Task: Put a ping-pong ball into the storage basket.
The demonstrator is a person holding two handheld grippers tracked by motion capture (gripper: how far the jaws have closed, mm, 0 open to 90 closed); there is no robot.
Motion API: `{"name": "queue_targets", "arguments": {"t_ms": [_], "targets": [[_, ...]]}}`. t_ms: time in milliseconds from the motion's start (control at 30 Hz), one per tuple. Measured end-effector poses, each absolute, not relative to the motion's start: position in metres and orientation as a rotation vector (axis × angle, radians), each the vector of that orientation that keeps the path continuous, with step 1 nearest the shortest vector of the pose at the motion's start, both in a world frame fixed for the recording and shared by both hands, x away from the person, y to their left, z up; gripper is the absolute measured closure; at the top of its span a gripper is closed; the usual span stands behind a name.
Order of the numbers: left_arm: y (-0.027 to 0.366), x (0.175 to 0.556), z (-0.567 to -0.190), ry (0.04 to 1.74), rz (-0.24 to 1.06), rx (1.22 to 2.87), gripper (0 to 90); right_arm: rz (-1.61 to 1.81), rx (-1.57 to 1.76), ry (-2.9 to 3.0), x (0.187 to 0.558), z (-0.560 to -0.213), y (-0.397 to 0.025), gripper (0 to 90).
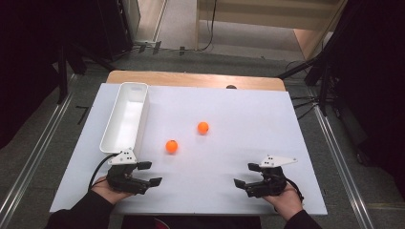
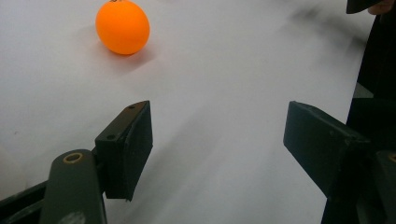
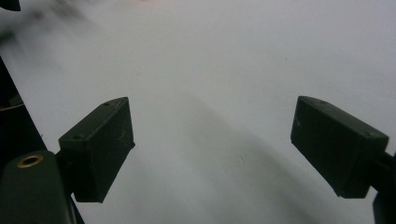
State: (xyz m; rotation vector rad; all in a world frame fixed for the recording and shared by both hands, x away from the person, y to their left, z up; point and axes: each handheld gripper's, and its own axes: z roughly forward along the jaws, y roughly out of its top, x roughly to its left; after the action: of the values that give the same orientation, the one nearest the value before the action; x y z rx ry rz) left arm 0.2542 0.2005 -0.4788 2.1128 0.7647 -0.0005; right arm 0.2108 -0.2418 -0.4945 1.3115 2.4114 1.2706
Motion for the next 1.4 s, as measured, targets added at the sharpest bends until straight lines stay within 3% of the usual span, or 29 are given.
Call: {"name": "queue_targets", "arguments": {"t_ms": [733,1400], "targets": [[0.199,0.255,-0.473,0.788,0.019,2.081,24.2,1.279,1.309,2.39,0.211,-0.492,-0.242,12.3],[0.173,0.257,-0.459,0.787,0.065,2.045,23.3,1.272,1.315,2.386,0.211,-0.492,-0.243,12.3]]}}
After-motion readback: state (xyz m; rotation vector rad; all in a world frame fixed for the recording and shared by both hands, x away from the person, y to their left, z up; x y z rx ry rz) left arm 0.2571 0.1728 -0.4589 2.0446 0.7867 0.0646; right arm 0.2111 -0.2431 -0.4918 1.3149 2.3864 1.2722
